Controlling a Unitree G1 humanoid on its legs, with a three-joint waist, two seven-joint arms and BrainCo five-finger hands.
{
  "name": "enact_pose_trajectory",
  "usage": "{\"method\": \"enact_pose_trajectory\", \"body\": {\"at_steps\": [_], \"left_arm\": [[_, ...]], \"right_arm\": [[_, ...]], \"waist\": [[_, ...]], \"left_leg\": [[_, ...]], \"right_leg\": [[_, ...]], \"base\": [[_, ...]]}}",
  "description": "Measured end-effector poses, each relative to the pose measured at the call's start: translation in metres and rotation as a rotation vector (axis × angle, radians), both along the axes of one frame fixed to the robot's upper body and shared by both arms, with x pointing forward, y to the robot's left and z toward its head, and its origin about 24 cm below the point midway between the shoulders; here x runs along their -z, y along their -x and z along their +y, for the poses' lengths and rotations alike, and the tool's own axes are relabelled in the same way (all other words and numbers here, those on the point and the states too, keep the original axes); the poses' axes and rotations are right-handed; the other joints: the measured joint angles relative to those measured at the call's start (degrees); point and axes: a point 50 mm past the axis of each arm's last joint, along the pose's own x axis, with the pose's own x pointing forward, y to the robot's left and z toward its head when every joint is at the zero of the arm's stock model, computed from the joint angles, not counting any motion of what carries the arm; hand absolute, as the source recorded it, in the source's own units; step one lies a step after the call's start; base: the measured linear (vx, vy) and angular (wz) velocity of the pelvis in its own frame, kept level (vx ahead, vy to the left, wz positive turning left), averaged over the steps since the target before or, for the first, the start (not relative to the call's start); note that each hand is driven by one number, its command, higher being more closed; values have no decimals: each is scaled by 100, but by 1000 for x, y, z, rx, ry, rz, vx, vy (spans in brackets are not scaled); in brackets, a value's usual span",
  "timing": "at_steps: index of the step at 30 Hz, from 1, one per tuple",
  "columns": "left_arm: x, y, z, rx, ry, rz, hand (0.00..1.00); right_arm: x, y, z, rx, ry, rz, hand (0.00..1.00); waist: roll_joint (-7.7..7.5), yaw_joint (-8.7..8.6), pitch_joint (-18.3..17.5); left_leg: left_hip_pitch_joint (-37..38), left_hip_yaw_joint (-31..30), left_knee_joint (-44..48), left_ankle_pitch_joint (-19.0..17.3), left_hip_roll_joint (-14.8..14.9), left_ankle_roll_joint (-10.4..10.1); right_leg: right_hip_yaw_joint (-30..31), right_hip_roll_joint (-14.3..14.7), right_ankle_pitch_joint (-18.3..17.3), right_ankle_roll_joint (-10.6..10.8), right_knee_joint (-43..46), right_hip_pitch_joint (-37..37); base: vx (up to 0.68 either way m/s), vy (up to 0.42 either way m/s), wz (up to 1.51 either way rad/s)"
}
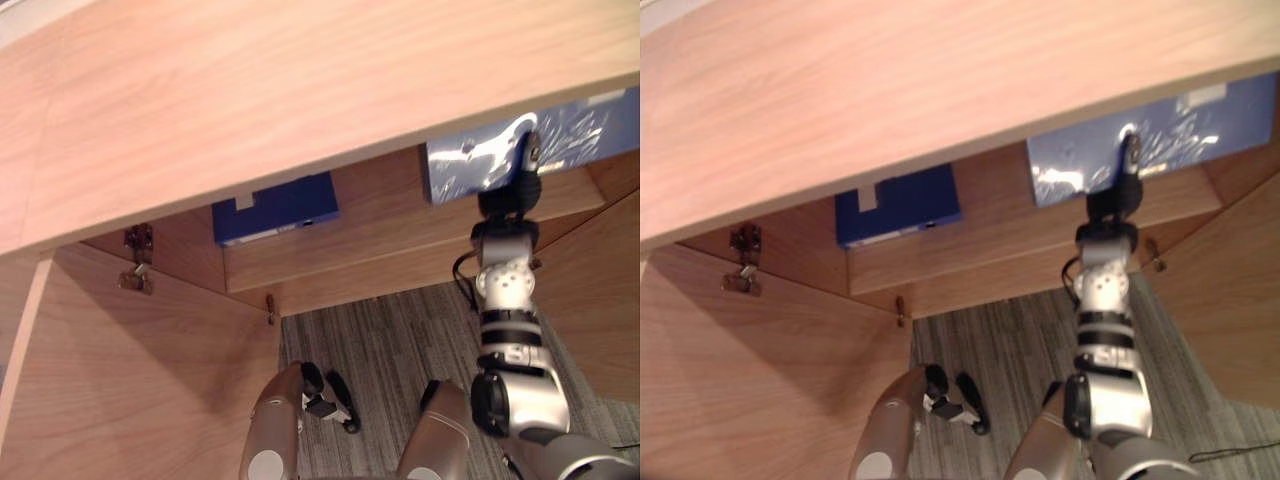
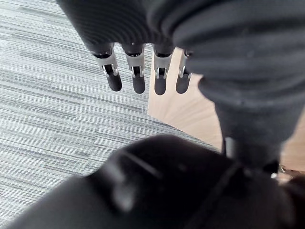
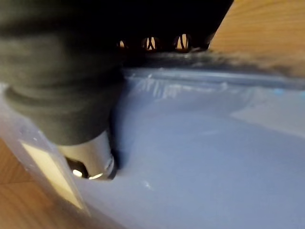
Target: Walk over to the cabinet, pick up the folder, carry it to the office cabinet, place the folder inside the office cabinet, then close the office cabinet door
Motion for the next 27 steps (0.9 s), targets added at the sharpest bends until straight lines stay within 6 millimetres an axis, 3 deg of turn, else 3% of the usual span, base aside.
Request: {"method": "enact_pose_trajectory", "body": {"at_steps": [6, 11, 13, 17, 21, 27], "left_arm": [[-1, -12, -5, 14, 11, -29, 0], [-1, -17, -7, 37, 10, -40, 0], [-2, -20, -7, 40, 6, -44, 0], [-4, -26, -7, 82, -14, -60, 0], [-7, -36, -9, 170, -40, -95, 0], [-8, -45, -7, 212, -62, -110, 0]], "right_arm": [[-55, -13, -20, 37, -23, -72, 100], [-88, -17, -35, 80, -33, -80, 100], [-101, -18, -40, 100, -45, -67, 100], [-119, -18, -43, 129, -21, -35, 100], [-138, -14, -49, 186, 43, -23, 100], [-135, -14, -54, 199, 29, 13, 100]], "waist": [[176, 201, 153], [334, 281, 176], [347, 397, 179], [415, 459, 182], [582, 561, 257], [637, 592, 357]], "left_leg": [[-596, -218, 399, 10, 18, 65], [-1061, -524, 664, 74, -8, 109], [-1192, -560, 711, 138, -37, 102], [-1459, -777, 840, 225, -73, 88], [-1688, -883, 951, 313, -113, 105], [-2087, -992, 1042, 441, -113, 74]], "right_leg": [[-22, -77, -122, -74, 474, -472], [-205, -121, -269, -86, 692, -607], [-221, -171, -329, -98, 776, -698], [-402, -225, -376, -160, 929, -758], [-467, -285, -442, -186, 1097, -873], [-475, -286, -462, -221, 1280, -1212]], "base": [[-45, -38, 20], [-36, -67, 29], [-45, -75, 21], [-37, -70, 25], [-34, -53, 19], [-13, -41, 9]]}}
